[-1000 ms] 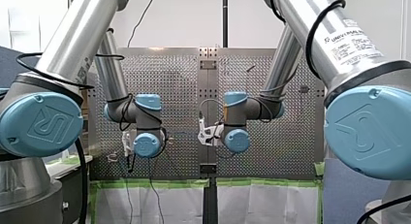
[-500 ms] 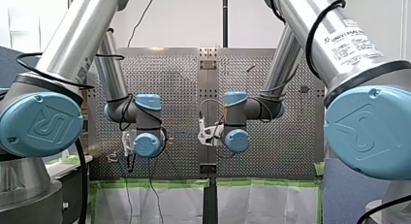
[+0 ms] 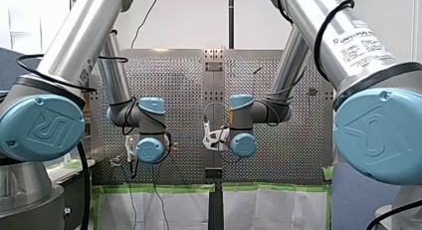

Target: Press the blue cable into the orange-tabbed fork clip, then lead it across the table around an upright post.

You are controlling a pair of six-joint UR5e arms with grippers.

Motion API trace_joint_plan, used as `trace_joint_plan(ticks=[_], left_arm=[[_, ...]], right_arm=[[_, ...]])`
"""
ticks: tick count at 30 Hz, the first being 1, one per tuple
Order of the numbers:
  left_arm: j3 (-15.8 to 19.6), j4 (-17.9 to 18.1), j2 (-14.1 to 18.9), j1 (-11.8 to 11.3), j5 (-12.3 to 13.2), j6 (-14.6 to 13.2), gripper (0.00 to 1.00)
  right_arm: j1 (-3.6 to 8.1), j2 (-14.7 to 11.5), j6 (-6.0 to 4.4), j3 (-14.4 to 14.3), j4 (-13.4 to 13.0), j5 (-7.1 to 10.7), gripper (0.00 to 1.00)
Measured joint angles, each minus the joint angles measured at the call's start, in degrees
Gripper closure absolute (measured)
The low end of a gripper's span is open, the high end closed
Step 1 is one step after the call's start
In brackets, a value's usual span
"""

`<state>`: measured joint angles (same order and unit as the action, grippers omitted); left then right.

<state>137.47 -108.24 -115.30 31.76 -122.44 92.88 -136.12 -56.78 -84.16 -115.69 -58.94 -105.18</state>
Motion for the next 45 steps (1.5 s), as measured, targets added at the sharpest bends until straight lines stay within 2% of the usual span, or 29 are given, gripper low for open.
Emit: trace_joint_plan(ticks=[5, 10, 45], left_arm=[[0.12, 0.03, -1.89, 0.14, 0.44, -0.06, 1.00], [0.13, 0.04, -2.20, 0.15, 0.49, -0.07, 1.00], [0.14, 0.04, -2.23, 0.16, 0.49, -0.07, 1.00]], right_arm=[[-0.22, 2.24, 0.17, -0.01, 1.27, -0.10, 1.00], [-0.24, 3.75, 0.20, -0.02, 1.51, -0.12, 1.00], [-0.25, 3.99, 0.20, -0.02, 1.53, -0.12, 1.00]])
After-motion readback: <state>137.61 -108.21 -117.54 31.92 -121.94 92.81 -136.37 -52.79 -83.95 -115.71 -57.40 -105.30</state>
